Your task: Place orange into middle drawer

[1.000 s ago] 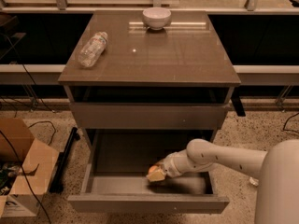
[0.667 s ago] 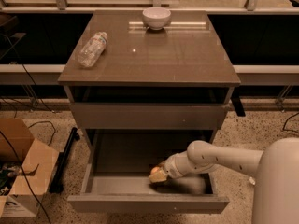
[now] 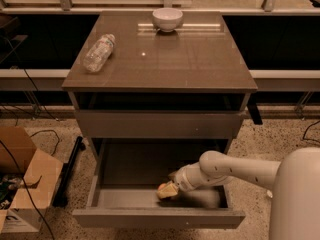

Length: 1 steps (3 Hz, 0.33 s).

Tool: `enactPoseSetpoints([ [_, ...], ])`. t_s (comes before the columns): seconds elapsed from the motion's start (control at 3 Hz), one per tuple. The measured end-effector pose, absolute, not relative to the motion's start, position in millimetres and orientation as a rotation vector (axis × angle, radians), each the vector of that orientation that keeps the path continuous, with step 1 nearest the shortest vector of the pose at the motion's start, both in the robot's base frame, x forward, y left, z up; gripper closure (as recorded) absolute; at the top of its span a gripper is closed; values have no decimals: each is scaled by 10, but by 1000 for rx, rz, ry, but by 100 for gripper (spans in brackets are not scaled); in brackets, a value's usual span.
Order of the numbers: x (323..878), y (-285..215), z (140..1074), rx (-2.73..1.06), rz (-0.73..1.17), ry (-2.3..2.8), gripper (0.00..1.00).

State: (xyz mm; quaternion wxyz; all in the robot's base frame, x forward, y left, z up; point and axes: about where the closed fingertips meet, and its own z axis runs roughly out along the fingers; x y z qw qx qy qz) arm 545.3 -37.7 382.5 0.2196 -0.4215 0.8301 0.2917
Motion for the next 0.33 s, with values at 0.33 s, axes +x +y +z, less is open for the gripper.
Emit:
enactPoseSetpoints([
  [0.33, 5448, -369, 3820, -1167, 809, 2296, 0],
])
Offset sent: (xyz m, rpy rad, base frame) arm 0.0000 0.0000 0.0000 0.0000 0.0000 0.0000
